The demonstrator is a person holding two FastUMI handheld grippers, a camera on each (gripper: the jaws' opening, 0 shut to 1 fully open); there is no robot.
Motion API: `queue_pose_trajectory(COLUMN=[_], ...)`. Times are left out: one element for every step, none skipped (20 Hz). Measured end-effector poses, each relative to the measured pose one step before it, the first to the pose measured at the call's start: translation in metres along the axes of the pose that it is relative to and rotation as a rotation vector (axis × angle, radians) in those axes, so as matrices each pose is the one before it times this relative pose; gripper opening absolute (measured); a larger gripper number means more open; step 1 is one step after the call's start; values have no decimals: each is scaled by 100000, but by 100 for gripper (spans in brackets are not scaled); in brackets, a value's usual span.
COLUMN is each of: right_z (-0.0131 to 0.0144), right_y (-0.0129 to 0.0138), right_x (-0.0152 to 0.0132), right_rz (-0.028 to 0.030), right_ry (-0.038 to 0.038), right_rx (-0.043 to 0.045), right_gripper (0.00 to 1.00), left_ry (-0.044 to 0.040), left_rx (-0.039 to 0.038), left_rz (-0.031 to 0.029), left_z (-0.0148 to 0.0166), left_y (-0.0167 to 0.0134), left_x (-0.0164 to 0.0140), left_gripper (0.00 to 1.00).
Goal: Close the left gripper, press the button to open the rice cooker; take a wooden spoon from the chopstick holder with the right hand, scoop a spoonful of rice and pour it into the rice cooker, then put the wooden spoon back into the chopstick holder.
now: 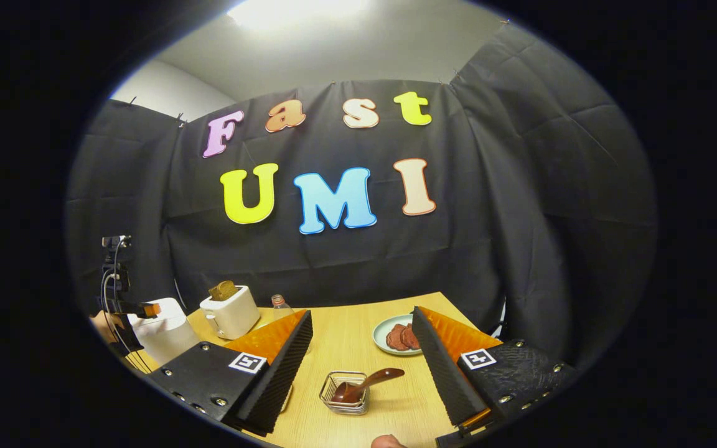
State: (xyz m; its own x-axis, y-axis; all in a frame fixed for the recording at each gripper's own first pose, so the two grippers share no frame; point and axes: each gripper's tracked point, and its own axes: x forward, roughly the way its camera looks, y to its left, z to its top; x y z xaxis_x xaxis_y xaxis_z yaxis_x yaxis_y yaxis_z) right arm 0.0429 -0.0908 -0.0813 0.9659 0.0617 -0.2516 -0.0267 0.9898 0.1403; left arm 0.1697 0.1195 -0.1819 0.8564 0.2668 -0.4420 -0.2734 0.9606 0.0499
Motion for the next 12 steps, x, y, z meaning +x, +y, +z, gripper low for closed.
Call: queue_pose_trajectory(right_z=[672,616,466,474,508,510,469,559,421,291,368,322], right_y=[482,487,561,669,639,571,620,682,564,549,735,631], right_x=[199,135,-1,100,163,158,50,6,76,-55,-57,42], right_rz=[484,543,714,938,635,699,615,859,-25,562,867,669], right_ry=[-1079,-920,-1025,-774,-786,-798,-1300,-1231,-1064,-894,-1066,-1092], right_rx=[176,-110,-248,-572,-602,-406,-3,-86,-216,-649,-685,-601], right_gripper=[98,98,98,98,98,98,98,98,98,98,98,98], left_ry=[-3509,-3842,-3196,-3347,-4053,-3477,-3727,-3037,-2286,-2090,-1368,-1096], left_rx=[-304,-525,-735,-623,314,742,782,61,-792,-1329,-828,-260], left_rz=[-1544,-1868,-1814,-2146,-2092,-1586,-1518,-1787,-2129,-2305,-1991,-1196], left_z=[1422,1809,1484,1564,1662,1449,1469,1351,1002,1057,612,535], left_y=[-266,-249,-286,-417,-439,-380,714,-713,-693,-716,-651,-436], left_x=[-768,-1041,-733,-932,-1265,-895,-1642,-1366,-1239,-1076,-828,-781], left_gripper=[98,98,98,98,97,97,99,99,97,99,99,99])
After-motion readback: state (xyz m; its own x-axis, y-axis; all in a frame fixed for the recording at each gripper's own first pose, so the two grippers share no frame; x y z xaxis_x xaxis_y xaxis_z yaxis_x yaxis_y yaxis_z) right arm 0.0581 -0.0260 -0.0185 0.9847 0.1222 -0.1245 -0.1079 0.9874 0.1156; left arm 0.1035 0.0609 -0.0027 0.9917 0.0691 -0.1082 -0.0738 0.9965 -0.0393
